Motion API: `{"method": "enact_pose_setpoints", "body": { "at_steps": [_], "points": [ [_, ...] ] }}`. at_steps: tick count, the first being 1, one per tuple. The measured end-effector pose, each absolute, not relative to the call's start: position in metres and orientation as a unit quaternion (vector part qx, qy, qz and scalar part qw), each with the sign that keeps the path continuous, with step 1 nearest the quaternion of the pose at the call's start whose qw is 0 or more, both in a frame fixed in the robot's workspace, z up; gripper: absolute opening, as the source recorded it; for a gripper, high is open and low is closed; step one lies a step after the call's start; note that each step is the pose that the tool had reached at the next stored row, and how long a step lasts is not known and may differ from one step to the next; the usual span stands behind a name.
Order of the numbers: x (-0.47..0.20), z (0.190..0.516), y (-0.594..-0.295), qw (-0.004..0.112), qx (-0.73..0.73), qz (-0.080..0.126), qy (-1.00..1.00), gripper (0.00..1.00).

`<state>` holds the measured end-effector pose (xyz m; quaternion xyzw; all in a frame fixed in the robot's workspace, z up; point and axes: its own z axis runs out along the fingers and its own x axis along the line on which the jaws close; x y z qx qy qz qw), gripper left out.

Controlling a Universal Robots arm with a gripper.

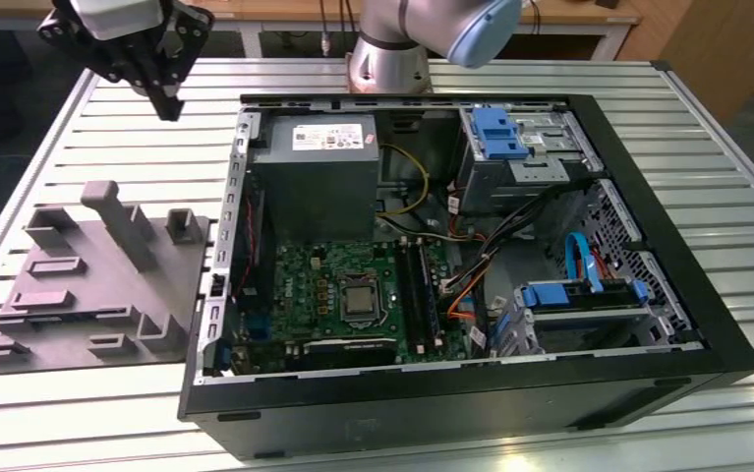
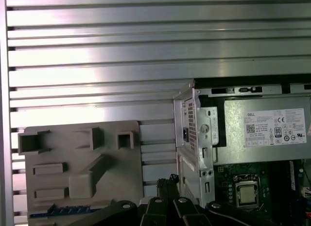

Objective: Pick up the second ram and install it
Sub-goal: 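Reach for the second ram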

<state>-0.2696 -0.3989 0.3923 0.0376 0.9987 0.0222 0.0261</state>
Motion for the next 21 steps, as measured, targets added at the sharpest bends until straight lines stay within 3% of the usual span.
{"method": "enact_pose_setpoints", "body": {
  "at_steps": [21],
  "points": [
    [-0.32, 0.392, -0.399, 0.029, 0.038, 0.022, 0.999, 0.1]
  ]
}}
